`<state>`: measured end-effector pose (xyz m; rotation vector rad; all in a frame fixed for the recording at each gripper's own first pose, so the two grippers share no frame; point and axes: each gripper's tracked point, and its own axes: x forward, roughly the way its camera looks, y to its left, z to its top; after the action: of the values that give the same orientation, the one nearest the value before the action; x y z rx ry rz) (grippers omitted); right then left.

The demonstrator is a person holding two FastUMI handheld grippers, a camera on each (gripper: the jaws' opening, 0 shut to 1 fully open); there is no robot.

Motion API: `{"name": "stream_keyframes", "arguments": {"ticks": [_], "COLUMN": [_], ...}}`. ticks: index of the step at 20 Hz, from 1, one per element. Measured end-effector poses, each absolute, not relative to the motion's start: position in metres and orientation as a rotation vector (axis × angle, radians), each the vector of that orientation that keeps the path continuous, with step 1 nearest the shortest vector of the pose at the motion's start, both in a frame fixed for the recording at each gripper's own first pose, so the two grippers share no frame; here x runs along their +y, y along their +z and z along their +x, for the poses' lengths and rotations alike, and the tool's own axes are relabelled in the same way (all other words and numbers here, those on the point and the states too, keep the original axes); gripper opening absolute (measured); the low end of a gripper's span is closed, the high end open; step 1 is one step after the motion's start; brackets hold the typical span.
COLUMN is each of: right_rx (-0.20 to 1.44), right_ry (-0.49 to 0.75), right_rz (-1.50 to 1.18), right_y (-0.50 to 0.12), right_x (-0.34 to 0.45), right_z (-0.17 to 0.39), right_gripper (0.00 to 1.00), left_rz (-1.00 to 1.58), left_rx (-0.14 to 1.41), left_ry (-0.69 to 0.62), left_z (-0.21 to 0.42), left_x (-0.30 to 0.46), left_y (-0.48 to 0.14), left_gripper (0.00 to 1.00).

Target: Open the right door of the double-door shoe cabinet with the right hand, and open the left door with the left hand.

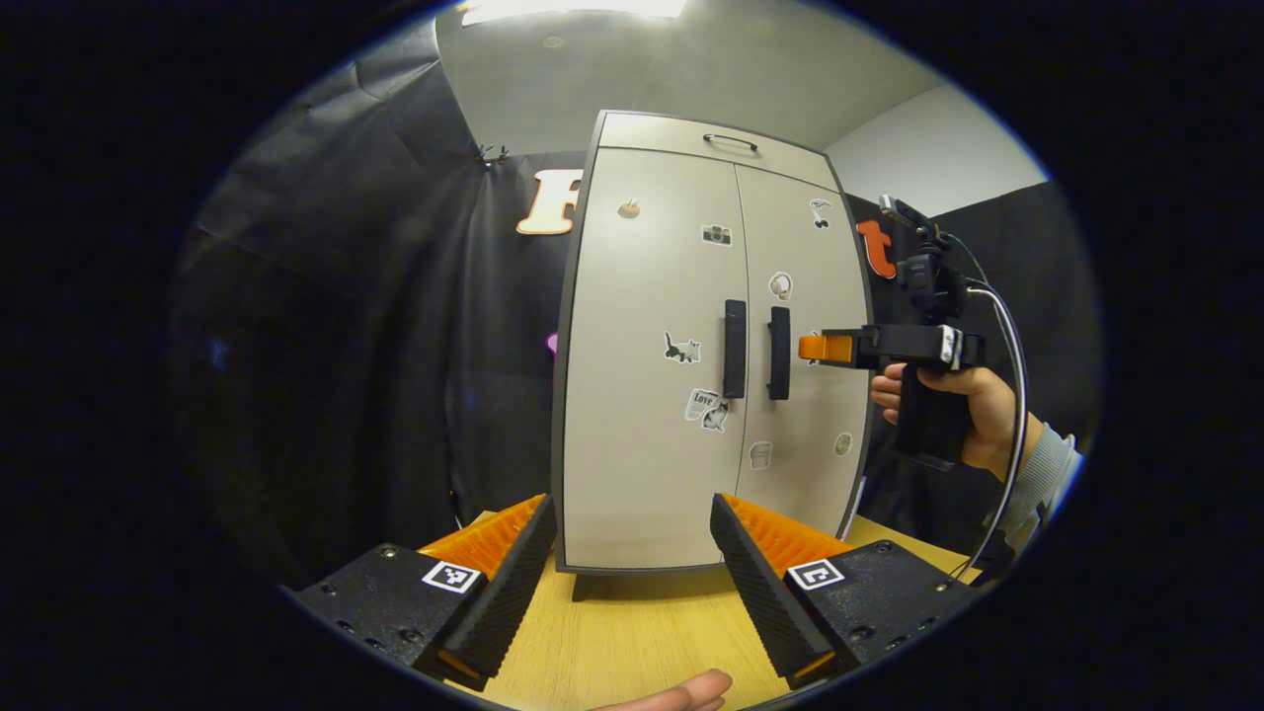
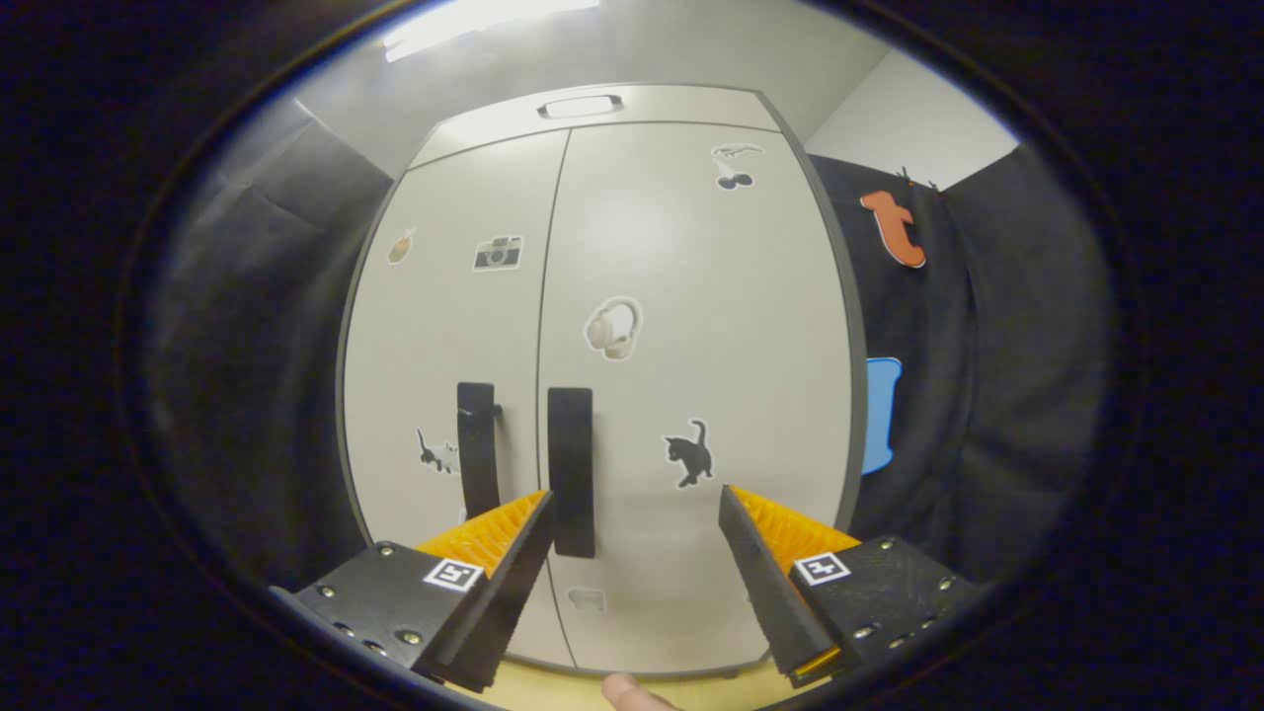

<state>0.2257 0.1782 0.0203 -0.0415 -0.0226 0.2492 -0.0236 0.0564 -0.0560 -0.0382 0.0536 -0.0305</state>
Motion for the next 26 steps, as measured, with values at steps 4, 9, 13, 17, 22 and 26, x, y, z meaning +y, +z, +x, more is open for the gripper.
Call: {"name": "stream_keyframes", "arguments": {"ticks": [4, 9, 13, 17, 22, 26], "right_rx": [-0.033, 0.030, 0.038, 0.060, 0.074, 0.103], "right_ry": [0.282, 0.191, 0.144, 0.156, 0.144, 0.223], "right_rz": [-0.065, -0.132, -0.089, -0.092, -0.071, -0.045], "right_y": [0.020, -0.001, 0.001, -0.003, -0.005, -0.004], "right_x": [0.213, 0.220, 0.215, 0.219, 0.218, 0.216], "right_z": [0.247, 0.273, 0.275, 0.271, 0.271, 0.262], "right_gripper": [0.98, 0.92, 0.85, 0.46, 0.17, 0.18], "left_rz": [-0.043, -0.017, -0.007, 0.007, 0.008, 0.016], "left_rx": [0.038, 0.052, 0.015, -0.017, 0.006, 0.024], "left_ry": [-0.033, -0.051, -0.087, -0.084, -0.036, 0.019], "left_z": [-0.032, -0.041, -0.052, -0.058, -0.058, -0.054], "left_x": [0.067, 0.070, 0.064, 0.065, 0.073, 0.084], "left_y": [-0.059, -0.067, -0.058, -0.048, -0.050, -0.047], "left_gripper": [0.98, 0.97, 0.97, 0.97, 0.97, 0.97]}}
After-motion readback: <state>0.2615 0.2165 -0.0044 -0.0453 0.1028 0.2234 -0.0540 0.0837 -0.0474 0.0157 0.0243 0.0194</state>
